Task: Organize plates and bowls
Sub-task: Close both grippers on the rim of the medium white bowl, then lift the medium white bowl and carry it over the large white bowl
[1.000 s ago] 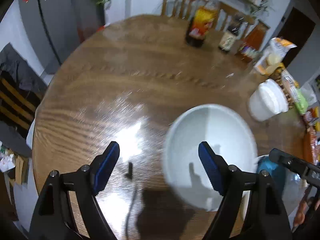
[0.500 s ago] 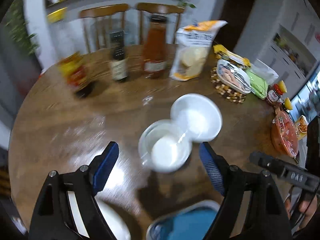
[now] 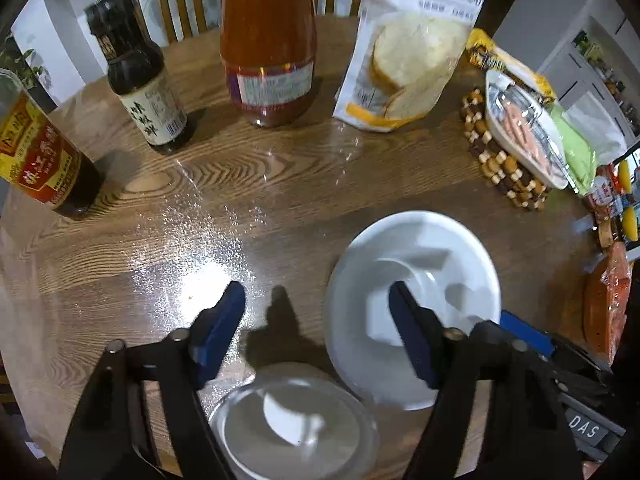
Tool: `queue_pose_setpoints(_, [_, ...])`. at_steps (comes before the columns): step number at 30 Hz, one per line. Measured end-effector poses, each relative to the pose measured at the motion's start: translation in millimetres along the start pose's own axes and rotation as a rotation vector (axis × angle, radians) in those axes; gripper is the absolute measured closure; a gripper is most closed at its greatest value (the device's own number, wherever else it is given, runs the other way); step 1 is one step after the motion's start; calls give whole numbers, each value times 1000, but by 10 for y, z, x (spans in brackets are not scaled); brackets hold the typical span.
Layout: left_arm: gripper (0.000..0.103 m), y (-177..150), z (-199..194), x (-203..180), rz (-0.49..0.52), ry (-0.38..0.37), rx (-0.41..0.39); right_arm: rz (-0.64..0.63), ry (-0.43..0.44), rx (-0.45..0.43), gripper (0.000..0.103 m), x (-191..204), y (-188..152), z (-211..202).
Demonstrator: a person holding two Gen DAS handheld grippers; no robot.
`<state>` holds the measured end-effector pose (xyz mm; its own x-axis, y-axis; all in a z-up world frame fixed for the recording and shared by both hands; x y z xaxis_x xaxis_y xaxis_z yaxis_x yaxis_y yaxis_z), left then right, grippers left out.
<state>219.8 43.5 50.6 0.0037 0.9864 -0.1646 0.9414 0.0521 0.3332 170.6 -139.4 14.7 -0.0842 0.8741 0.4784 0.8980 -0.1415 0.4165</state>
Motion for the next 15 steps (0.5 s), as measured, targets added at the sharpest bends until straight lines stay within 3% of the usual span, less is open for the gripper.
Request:
queue_pose_setpoints(2, [68, -5, 55, -8, 15, 5, 17, -7, 6, 7, 74, 13, -13, 32])
queue_pose_setpoints(4, [79, -13, 122, -5, 18, -2, 38, -14, 13, 1, 81, 21, -14, 43])
queue_pose_setpoints(9, [92, -80, 180, -60, 61, -29, 43, -78, -27, -14, 88, 102, -11, 28])
queue_pose_setpoints(15, [92, -133, 31, -168, 103, -37, -28, -101, -41, -92, 88, 200, -23, -281])
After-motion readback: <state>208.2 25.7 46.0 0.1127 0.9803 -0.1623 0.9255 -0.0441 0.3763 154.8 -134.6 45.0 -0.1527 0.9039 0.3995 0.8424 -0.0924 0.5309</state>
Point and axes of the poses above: each gripper's, at about its wrist camera, not at the fingertips, and z roughly the way its jaws point, x to its left, y to its top, the point moved 1 cm from there along z, roughly the way its jaws point, and after that the axes turned 13 degrees about -z, right-handed, at the moved point
